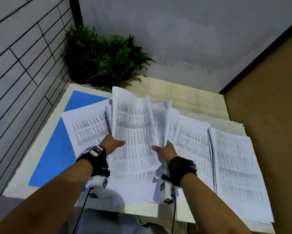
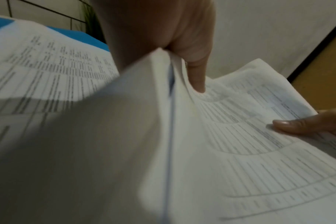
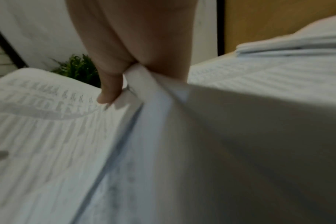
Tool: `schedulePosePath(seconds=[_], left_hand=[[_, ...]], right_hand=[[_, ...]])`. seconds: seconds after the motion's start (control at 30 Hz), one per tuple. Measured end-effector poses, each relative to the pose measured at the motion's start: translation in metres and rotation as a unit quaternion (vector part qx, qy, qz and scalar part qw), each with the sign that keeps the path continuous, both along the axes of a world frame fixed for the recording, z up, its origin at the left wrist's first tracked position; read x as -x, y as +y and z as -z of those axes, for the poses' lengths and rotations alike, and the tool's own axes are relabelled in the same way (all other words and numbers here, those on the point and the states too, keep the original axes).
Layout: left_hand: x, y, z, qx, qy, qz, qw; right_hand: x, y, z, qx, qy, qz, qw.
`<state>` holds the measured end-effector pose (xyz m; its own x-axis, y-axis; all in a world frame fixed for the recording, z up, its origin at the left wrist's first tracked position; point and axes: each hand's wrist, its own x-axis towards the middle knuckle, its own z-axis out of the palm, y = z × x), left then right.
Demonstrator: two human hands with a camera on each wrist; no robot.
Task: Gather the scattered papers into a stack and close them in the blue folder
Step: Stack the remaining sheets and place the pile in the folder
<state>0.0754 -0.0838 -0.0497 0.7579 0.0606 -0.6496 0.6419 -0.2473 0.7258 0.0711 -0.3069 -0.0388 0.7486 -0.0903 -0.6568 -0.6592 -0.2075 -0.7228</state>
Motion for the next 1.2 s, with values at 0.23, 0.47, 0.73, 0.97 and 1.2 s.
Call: schedulePosePath(seconds=[0.23,0.47,0.73,0.97,1.2], left_hand=[[0.008,0.017,-0.019,0.059,-0.027,-0.025,0.998],[0.013,0.020,-0.063,0.163,-0.064,0.011,0.984],[0.015,0.028,-0.103,0.146,-0.144,0.008,0.979],[0.035,0.024,-0.124,0.139,-0.199,-0.048,0.969],[0.025,0.040,-0.168,0.144,-0.344,-0.076,0.925]], right_hand=[[-0.007,-0.022,0.005,-0.006,0.011,0.012,1.000],[-0.008,-0.022,-0.025,-0.137,-0.048,0.043,0.989],[0.009,-0.024,-0.060,-0.222,-0.086,0.054,0.970],[-0.006,-0.016,-0.080,-0.123,-0.153,0.000,0.981],[-0.001,-0.026,-0.157,-0.144,-0.378,-0.041,0.913]])
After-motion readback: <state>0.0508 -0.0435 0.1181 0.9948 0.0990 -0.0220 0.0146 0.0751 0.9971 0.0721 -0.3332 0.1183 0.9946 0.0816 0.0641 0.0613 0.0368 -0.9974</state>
